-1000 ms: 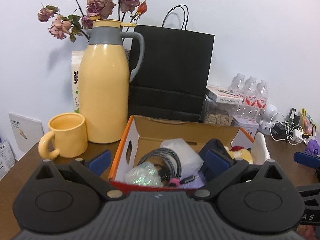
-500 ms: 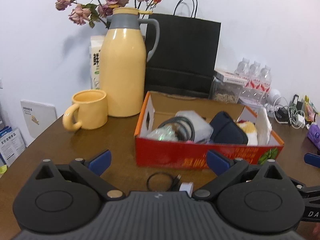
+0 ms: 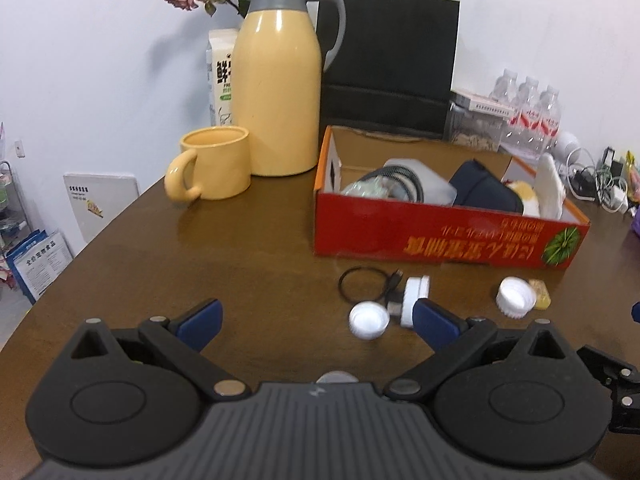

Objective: Organize objects
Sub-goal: 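Withdraw both grippers from the box back toward the table items, then grasp the small yellow block with the right gripper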

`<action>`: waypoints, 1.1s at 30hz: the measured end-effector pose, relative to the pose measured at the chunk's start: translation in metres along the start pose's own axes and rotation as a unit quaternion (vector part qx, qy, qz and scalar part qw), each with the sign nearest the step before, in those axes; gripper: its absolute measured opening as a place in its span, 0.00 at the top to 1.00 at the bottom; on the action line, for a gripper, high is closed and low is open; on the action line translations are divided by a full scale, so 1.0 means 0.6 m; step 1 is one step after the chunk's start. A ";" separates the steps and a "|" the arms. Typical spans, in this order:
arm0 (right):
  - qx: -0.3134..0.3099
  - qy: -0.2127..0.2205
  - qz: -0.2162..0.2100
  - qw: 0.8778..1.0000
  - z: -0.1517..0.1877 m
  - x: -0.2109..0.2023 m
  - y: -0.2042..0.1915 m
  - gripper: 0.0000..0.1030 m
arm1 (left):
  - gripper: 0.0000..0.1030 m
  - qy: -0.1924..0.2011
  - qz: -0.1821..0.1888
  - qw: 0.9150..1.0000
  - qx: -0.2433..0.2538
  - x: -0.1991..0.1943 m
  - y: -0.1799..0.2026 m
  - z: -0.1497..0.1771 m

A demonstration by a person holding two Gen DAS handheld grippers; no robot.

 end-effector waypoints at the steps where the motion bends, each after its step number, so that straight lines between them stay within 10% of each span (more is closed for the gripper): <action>1: 0.000 -0.003 -0.002 1.000 0.003 0.000 0.000 0.00 | 0.00 -0.002 -0.001 1.000 0.000 0.000 -0.002 0.002; 33: 0.026 -0.056 -0.041 0.997 -0.036 0.163 0.063 0.29 | 0.00 -0.035 -0.015 0.999 -0.024 0.028 -0.018 0.015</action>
Point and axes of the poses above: each gripper's, at about its wrist camera, not at the fingertips, and x roughly the way its jaws point, y to its right, z to its underside, the point moved 2 cm from there along x, roughly the way its jaws point, and after that the axes turned 5 degrees about -z, right-handed, at the moved point
